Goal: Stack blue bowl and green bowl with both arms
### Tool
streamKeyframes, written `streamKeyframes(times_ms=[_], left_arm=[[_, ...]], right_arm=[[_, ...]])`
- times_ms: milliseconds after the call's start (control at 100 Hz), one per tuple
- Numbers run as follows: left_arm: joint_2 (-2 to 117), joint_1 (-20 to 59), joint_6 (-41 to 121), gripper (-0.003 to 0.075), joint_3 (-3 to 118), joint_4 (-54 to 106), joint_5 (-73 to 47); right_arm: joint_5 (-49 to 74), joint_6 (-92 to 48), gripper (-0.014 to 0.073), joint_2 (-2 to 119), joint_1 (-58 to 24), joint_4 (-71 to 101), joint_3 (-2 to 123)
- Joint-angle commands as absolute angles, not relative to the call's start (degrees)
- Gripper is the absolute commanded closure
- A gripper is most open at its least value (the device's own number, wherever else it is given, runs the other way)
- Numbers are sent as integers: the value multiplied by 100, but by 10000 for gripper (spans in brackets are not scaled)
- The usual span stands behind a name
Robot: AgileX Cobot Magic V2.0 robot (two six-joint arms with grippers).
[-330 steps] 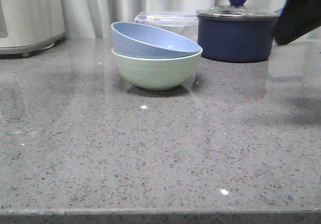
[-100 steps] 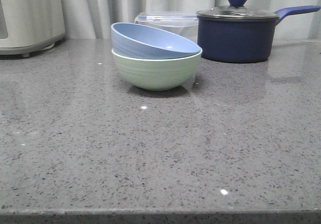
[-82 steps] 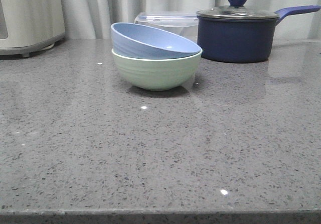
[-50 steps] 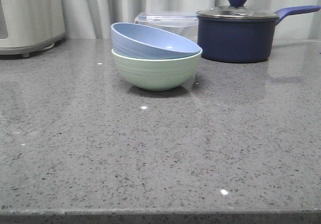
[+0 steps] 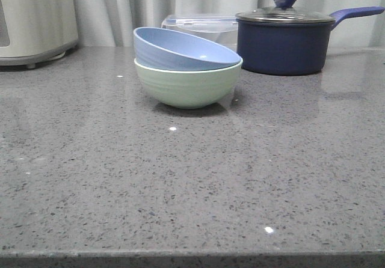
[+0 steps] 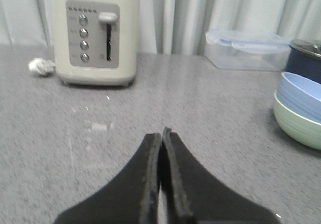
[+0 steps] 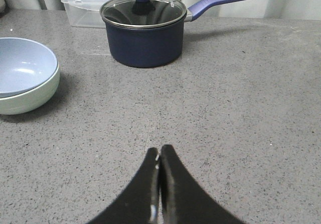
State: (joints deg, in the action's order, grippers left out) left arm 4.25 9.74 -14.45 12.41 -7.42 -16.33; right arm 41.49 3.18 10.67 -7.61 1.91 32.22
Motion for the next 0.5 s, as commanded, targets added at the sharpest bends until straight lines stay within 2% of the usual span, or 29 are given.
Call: streamKeyframes(times_ms=[0, 250, 360, 410, 490], left_arm=[[504, 734, -812, 741, 1171, -401, -525], [229, 217, 280, 741, 194, 265, 530], [-77, 119, 274, 741, -260, 291, 637], [-234, 92, 283, 741, -233, 291, 164], [-224, 67, 342, 741, -247, 291, 80]], right_arm=[[3717, 289, 604, 1131, -713, 124, 3348], [3717, 289, 604, 1131, -713, 124, 3348], [3717, 289, 604, 1131, -713, 124, 3348], [3717, 289, 604, 1131, -713, 124, 3348], [3717, 289, 604, 1131, -713, 124, 3348]])
